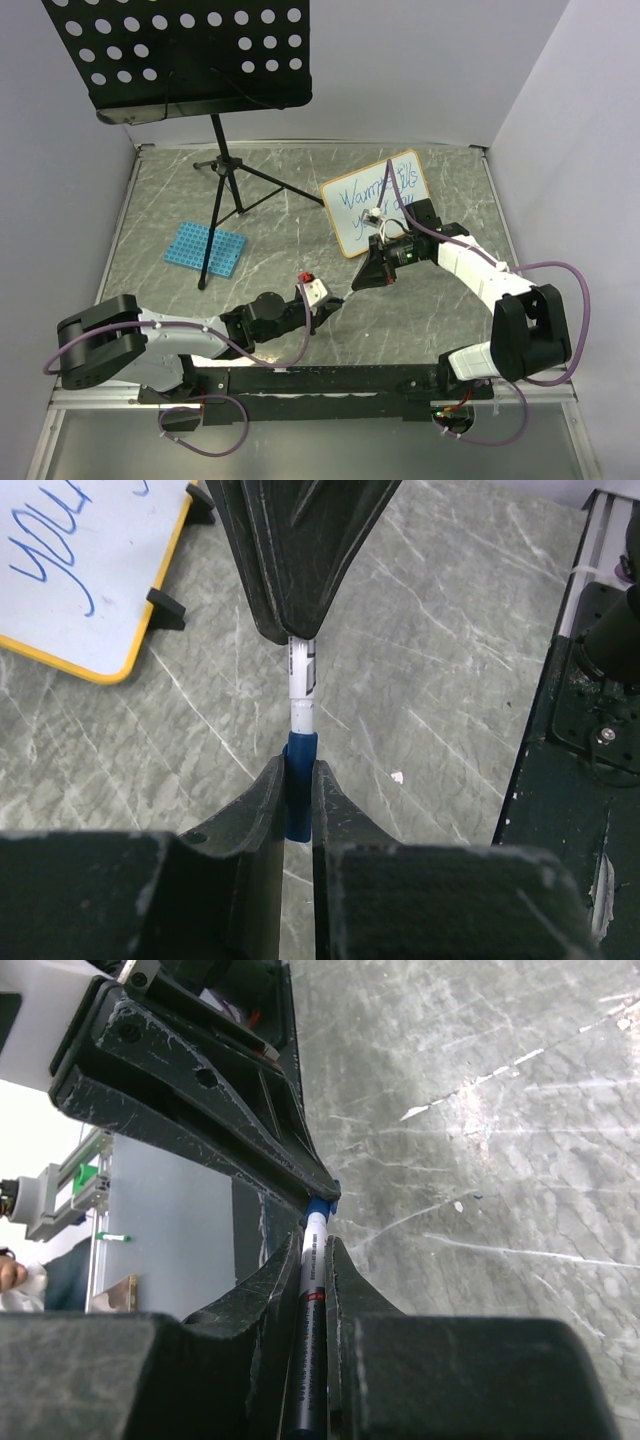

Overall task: Write a sentence on the whiteboard
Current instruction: Insert the pen cap into the whiteboard marker.

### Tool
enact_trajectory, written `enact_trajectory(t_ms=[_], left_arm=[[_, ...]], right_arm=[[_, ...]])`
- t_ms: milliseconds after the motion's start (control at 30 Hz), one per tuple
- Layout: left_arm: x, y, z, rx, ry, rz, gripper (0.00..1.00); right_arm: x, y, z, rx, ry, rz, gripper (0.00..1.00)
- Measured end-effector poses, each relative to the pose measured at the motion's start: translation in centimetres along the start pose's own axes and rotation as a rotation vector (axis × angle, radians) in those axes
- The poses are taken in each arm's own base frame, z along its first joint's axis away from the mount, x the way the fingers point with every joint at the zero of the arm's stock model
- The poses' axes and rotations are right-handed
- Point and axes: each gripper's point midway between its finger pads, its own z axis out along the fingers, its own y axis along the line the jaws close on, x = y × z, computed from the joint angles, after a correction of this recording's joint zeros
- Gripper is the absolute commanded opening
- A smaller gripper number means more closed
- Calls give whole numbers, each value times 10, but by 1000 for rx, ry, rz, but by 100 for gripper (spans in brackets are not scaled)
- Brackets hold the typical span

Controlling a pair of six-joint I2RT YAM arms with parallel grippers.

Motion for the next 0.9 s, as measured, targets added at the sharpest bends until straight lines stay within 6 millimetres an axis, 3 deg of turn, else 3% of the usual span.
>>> enact_trajectory(t_ms=[333, 900], left_arm=[[5, 3, 10, -31, 32, -22, 1], [14, 21, 22, -60, 65, -51, 1]], right_arm=[[7, -8, 8, 23, 45, -16, 0], [3, -27, 9, 85, 70, -63, 0]])
